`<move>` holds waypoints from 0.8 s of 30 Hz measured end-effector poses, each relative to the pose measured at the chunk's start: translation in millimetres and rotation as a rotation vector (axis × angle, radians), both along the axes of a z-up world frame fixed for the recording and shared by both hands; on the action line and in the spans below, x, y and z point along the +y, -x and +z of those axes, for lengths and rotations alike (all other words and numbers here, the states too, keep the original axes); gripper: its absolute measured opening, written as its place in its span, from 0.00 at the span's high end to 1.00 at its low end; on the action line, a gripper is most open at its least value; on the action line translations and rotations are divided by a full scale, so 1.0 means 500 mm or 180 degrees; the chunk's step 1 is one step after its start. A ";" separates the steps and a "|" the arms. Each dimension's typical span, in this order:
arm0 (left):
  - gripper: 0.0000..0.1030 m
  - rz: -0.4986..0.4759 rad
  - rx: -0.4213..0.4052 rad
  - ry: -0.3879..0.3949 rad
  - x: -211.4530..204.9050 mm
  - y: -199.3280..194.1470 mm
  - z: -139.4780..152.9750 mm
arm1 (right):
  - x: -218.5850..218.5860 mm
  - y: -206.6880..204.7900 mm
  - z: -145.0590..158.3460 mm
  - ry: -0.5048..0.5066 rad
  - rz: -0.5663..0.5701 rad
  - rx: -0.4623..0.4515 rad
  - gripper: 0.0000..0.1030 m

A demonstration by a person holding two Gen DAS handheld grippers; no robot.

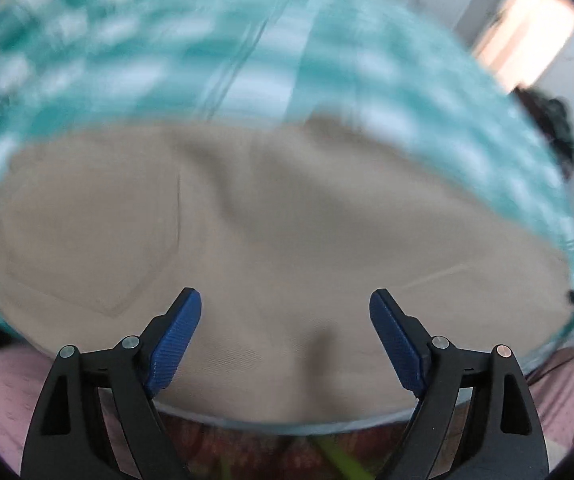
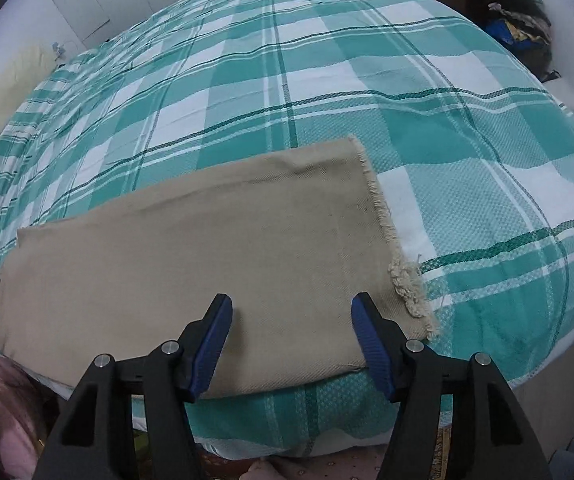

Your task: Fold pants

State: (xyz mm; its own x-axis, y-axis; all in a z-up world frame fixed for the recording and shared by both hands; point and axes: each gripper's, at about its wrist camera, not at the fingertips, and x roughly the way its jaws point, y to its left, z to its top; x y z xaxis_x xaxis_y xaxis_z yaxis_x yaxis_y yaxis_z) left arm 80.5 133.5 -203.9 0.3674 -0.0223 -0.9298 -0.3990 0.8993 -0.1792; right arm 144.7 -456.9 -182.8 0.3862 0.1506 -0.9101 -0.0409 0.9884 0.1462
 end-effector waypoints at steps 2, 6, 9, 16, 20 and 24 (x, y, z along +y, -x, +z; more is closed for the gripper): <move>0.22 -0.0011 0.0109 -0.0074 -0.002 0.018 -0.024 | -0.001 0.004 0.001 -0.0013 0.0013 -0.0017 0.40; 0.20 -0.0179 0.0145 -0.0251 -0.033 0.049 0.012 | -0.007 0.012 0.003 -0.0071 0.0002 -0.0048 0.40; 0.19 -0.0321 -0.0056 -0.0149 -0.067 0.042 0.062 | -0.003 0.012 0.005 -0.0068 -0.0017 -0.0062 0.40; 0.13 -0.1129 -0.0349 0.0140 -0.246 -0.126 0.117 | -0.001 0.002 0.004 -0.0074 -0.0029 -0.0051 0.40; 0.13 -0.1583 -0.0458 -0.0099 -0.380 -0.233 0.115 | 0.001 0.005 0.005 -0.0044 -0.0013 -0.0072 0.40; 0.13 -0.1794 -0.0438 -0.0184 -0.479 -0.282 0.084 | -0.003 0.007 0.005 -0.0076 -0.0028 -0.0089 0.40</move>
